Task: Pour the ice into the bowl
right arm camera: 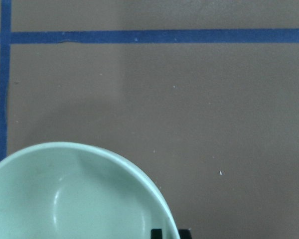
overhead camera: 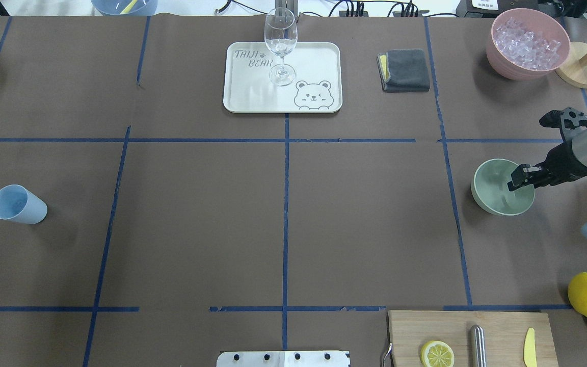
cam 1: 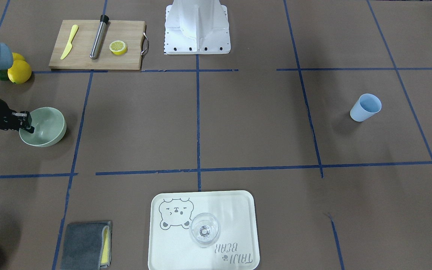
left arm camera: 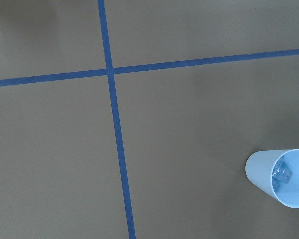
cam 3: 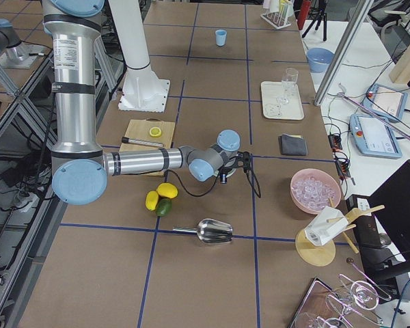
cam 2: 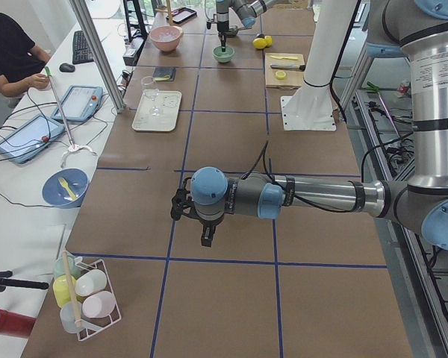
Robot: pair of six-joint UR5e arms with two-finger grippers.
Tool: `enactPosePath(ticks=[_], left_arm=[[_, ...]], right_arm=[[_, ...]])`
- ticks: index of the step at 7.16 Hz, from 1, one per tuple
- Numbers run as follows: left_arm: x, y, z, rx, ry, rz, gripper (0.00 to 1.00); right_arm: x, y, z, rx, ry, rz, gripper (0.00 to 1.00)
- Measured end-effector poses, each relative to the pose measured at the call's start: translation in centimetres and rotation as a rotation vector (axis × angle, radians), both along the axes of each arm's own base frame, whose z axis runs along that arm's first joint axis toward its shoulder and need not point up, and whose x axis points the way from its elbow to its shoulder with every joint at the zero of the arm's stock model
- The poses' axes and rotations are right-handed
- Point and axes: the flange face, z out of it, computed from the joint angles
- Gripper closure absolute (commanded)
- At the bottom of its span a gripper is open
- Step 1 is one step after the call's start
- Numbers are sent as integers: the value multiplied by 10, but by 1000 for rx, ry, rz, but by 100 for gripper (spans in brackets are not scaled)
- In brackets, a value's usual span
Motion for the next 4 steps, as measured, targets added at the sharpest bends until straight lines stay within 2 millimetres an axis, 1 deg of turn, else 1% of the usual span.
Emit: enactPosePath(ticks=[1,2,3,4], left_arm=[[0,0,-2,2,4,0,0],[0,0,-3,5,5,0,0],[0,0,-5,9,6,0,0],[0,0,-7,14,6,0,0]], right_arm=[[3,4,-11,15,-11,0,100],[4,6,-33,43,-35,-1,100],[-5,4,-61,48,-72,1,100],[-31,-2,-99,9,-122,23,100]])
